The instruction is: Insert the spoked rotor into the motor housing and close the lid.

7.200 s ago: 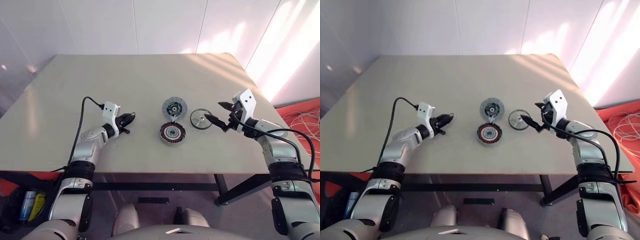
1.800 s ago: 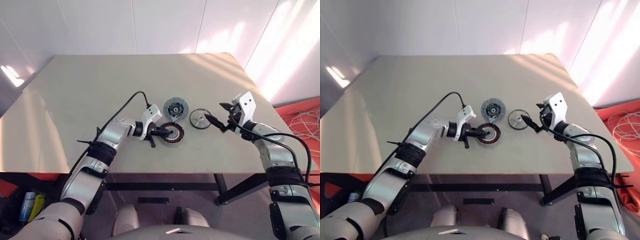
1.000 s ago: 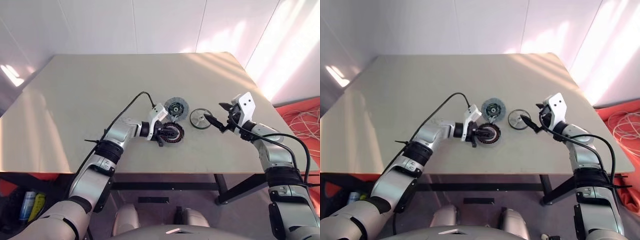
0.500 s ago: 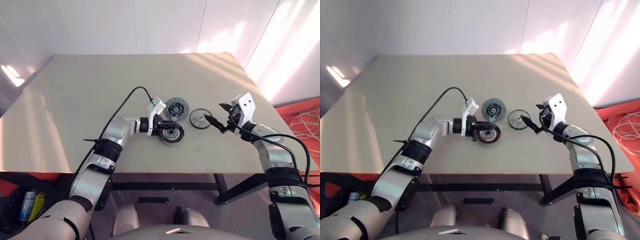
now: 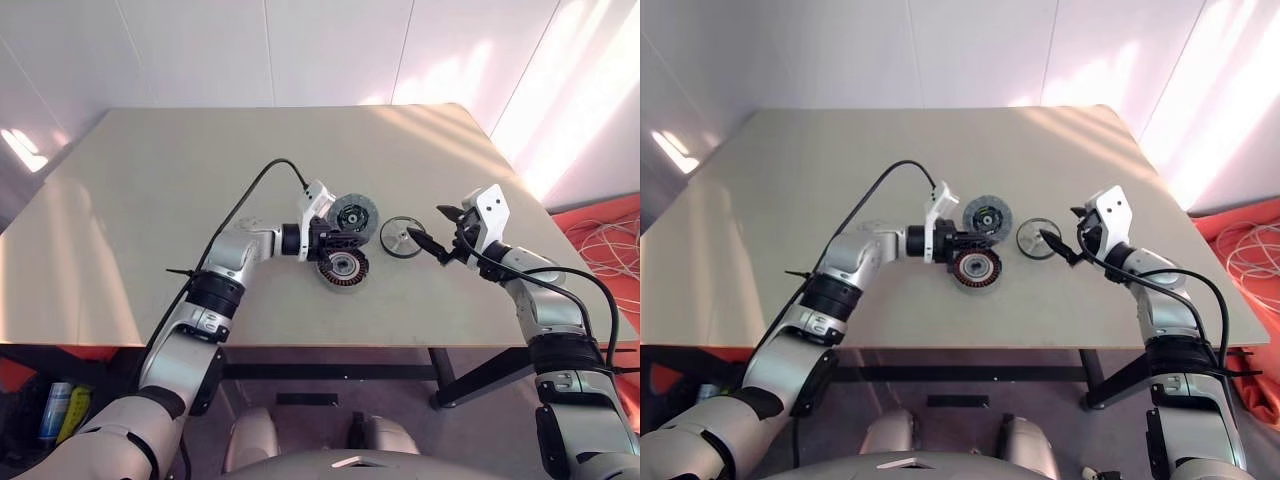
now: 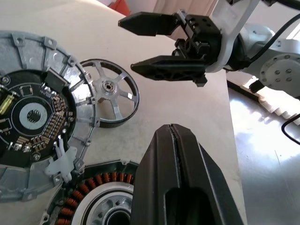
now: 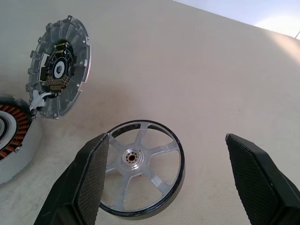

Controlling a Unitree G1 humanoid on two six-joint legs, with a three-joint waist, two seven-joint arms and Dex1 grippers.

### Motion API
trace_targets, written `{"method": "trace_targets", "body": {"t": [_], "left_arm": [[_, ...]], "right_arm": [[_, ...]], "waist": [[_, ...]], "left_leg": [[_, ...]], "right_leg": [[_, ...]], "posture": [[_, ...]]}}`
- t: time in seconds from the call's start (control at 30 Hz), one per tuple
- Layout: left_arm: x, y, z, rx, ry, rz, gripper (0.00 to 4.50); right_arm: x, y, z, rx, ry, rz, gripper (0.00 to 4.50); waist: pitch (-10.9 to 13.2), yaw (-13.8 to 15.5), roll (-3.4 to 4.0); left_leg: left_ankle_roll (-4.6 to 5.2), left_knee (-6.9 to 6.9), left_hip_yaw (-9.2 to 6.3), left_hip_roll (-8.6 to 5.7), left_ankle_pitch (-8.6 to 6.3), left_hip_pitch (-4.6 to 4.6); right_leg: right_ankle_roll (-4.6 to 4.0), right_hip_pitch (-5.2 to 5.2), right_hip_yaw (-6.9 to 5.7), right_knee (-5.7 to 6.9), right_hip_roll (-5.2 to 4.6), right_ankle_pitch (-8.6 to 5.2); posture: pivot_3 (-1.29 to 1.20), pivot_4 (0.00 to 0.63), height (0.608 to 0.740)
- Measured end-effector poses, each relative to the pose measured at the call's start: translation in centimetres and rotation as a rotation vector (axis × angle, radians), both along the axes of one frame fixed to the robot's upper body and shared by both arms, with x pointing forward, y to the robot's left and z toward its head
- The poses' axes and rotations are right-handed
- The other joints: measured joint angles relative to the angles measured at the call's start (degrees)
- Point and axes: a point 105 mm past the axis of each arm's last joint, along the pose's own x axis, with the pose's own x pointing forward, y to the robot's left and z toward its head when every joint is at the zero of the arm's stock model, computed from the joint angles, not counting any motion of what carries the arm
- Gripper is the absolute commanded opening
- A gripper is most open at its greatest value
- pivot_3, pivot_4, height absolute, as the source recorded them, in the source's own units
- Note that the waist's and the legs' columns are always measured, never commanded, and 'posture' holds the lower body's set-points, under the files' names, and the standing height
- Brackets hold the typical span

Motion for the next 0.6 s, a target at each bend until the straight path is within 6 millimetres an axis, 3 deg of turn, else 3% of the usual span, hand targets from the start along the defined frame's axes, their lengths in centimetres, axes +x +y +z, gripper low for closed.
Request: {"method": "trace_targets", "body": {"t": [0.2,0.6], "left_arm": [[-0.2,1.0,-3.0,0.109,0.045,0.036,0.01],[-0.1,1.3,-2.7,0.093,0.049,0.049,0.01]], "right_arm": [[0.0,0.0,0.0,0.0,-0.004,0.0,4.5],[0.2,0.1,0.6,-0.004,-0.028,-0.002,4.5]], "waist": [[0.0,0.0,0.0],[0.0,0.0,0.0]], "left_leg": [[0.0,0.01,-0.01,-0.01,0.0,-0.02],[-0.13,0.02,-0.01,-0.01,-0.07,-0.03]], "right_leg": [[0.0,-0.02,0.0,0.0,-0.01,0.0],[0.0,-0.01,0.0,0.01,-0.01,0.0]], "posture": [[0.0,0.0,0.74],[0.0,0.0,0.74]]}}
